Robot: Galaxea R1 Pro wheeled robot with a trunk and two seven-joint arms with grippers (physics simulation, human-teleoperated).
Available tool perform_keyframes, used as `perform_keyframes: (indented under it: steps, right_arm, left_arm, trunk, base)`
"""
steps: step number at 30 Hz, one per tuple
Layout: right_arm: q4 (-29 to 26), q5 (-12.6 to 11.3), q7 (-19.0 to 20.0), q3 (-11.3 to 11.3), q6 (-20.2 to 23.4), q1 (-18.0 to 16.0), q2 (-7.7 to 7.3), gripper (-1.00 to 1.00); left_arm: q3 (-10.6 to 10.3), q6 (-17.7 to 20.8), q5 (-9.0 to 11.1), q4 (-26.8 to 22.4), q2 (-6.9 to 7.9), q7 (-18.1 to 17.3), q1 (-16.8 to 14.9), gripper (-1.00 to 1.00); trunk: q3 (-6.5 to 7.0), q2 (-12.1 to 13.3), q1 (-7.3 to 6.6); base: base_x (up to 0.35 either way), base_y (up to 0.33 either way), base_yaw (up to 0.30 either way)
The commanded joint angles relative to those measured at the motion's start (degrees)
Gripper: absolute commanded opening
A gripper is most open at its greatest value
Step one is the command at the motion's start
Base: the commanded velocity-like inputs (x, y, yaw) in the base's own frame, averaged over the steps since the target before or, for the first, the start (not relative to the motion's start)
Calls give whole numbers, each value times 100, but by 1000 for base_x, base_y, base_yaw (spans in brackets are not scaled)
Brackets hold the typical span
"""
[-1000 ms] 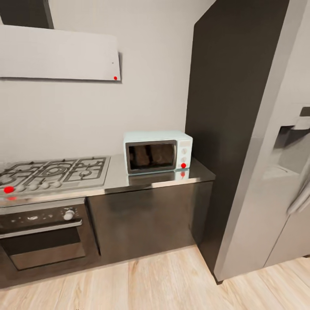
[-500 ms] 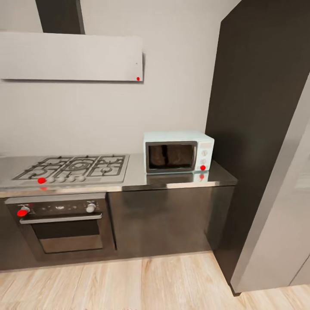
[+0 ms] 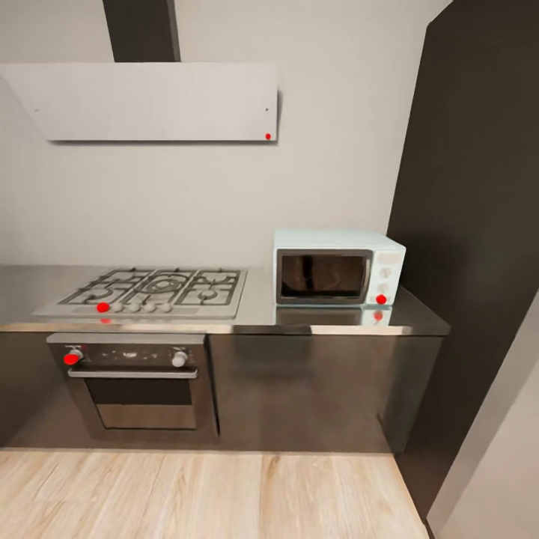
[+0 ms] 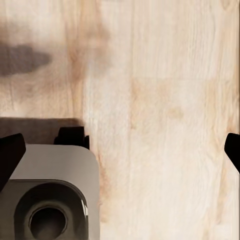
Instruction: In the kitchen, take the popcorn bag from the countertop, put it into the microwave, and heat it until the popcorn is cooked so the cooked popcorn ends up inside the bag.
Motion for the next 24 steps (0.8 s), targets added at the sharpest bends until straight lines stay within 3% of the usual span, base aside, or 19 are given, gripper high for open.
perform_keyframes:
  steps: [1, 11, 13, 14, 15, 19, 22, 24]
  right_arm:
    - [18, 52, -25, -27, -31, -8, -12, 100]
    - [13, 67, 27, -7, 39, -8, -11, 100]
    - [-285, 143, 65, -21, 181, -11, 22, 100]
    - [-783, 142, 86, -25, 332, -13, 29, 100]
    - [-1611, 116, 146, -41, 828, -14, 36, 100]
    - [-3627, 90, 848, -89, 2441, -10, 37, 100]
    - [-5120, 87, 1123, -112, 3608, -13, 30, 100]
    - [-6672, 85, 1187, -116, 4571, -12, 31, 100]
  left_arm:
    - [-45, -13, 32, 0, 0, 26, -3, 100]
    - [-40, -21, 38, 0, 7, 26, -3, 100]
    - [-40, -22, 38, 0, 7, 26, -3, 100]
    - [-42, -22, 38, 0, 7, 26, -3, 100]
    - [-45, -22, 35, 0, 5, 26, -3, 100]
    - [-49, -22, 30, 0, -1, 26, -3, 100]
    - [-49, -22, 29, 0, -7, 26, -3, 100]
    - [-49, -22, 29, 0, -9, 26, -3, 100]
  trunk:
    - [-6, -3, 2]
    - [-6, -3, 2]
    - [-6, -3, 2]
    - [-6, -3, 2]
    - [-6, -3, 2]
    - [-6, -3, 2]
    - [-6, -3, 2]
    - [-6, -3, 2]
  base:
    - [240, -175, 14]
    - [180, -132, 2]
    - [10, -7, 0]
    - [3, -2, 0]
    - [1, -1, 0]
    - [0, 0, 0]
    - [0, 0, 0]
    - [0, 0, 0]
